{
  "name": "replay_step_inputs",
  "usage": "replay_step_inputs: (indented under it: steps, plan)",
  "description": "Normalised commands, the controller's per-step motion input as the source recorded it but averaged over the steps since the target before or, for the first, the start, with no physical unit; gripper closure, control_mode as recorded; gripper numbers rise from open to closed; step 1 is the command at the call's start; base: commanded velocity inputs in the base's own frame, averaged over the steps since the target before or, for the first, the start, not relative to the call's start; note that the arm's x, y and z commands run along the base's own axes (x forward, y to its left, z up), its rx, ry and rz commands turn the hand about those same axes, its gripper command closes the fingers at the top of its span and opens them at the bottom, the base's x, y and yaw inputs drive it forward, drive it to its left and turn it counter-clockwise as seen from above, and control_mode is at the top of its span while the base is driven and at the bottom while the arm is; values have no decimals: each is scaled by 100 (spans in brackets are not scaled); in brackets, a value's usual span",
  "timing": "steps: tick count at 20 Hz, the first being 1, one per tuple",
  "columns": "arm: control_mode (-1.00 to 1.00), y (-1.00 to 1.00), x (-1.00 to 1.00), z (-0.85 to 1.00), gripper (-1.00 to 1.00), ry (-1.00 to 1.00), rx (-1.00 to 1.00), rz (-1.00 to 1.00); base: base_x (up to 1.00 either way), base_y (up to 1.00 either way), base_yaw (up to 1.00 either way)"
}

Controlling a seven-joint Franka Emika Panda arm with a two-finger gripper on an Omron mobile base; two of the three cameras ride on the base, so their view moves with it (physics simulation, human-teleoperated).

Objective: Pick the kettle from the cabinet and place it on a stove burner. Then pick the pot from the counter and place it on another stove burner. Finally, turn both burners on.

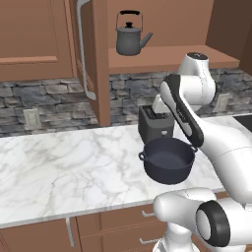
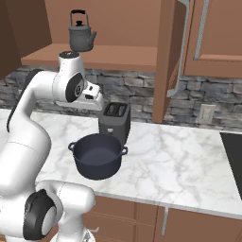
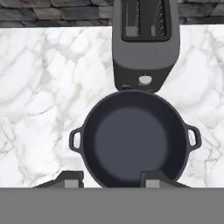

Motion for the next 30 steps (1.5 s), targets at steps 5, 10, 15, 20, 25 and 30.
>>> replay_step_inputs:
  steps: [5,10,15,20,25,30]
  plan:
    - [-100,0,-4,4,-100,-12,0,0,0,0,0]
    - [-100,0,-14,28,-100,-25,-3,1,0,0,0]
    - [-100,0,-6,38,-100,-25,-2,2,0,0,0]
    - [-100,0,-1,44,-100,-25,-1,1,0,0,0]
    - [-100,0,0,43,-100,-25,0,4,0,0,0]
    - [-100,0,0,47,-100,-22,0,4,0,0,0]
